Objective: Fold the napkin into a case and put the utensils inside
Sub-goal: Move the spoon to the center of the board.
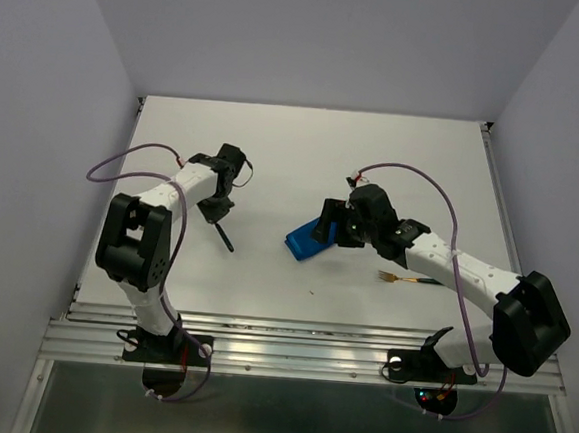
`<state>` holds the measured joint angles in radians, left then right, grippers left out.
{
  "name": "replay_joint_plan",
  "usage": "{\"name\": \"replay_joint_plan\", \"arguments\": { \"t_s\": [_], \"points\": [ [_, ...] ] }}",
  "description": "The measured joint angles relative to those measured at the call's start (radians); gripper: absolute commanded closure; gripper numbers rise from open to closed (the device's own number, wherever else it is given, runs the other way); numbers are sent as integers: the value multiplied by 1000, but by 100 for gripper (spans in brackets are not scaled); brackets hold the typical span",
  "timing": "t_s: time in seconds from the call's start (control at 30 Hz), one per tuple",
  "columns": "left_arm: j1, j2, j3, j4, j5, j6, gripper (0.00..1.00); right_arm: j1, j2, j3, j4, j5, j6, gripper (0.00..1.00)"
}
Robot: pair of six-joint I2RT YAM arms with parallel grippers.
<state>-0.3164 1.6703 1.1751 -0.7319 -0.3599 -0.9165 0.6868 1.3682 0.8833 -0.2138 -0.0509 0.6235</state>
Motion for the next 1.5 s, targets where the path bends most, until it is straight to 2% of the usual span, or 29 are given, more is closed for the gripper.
{"name": "replay_joint_plan", "arguments": {
  "t_s": [0.07,0.1,0.13,0.17,0.23,0.5,0.7,0.83,0.9,1.0,1.17,1.23,1.5],
  "points": [
    [-14,72,48,-40,-21,-26,97,0,1,0,0,-1,0,21],
    [-24,120,82,-61,-34,-39,48,0,1,0,0,-2,-1,21],
    [-30,157,107,-74,-45,-53,31,0,1,0,0,-2,-3,21],
    [-37,185,127,-85,-50,-63,21,0,1,-1,1,-4,-3,21],
    [-50,220,151,-100,-57,-69,9,0,1,-4,2,-6,-3,21],
    [-77,204,158,-87,-55,-43,8,0,1,-34,3,-12,-3,21],
    [-93,69,119,21,-64,52,17,0,1,-34,4,-20,-7,21],
    [-97,-48,52,136,-51,161,28,0,1,-34,4,-25,-7,21],
    [-94,-59,47,189,-33,207,28,0,1,-35,5,-29,-7,21],
    [-80,-9,69,245,3,268,30,0,1,-42,10,-39,-6,21],
    [-56,203,177,306,63,333,30,0,1,-61,16,-52,-6,21],
    [-45,241,179,317,84,340,30,0,1,-66,16,-55,-4,21],
    [29,261,143,354,135,330,30,0,-16,-80,19,-59,-2,21]
  ]
}}
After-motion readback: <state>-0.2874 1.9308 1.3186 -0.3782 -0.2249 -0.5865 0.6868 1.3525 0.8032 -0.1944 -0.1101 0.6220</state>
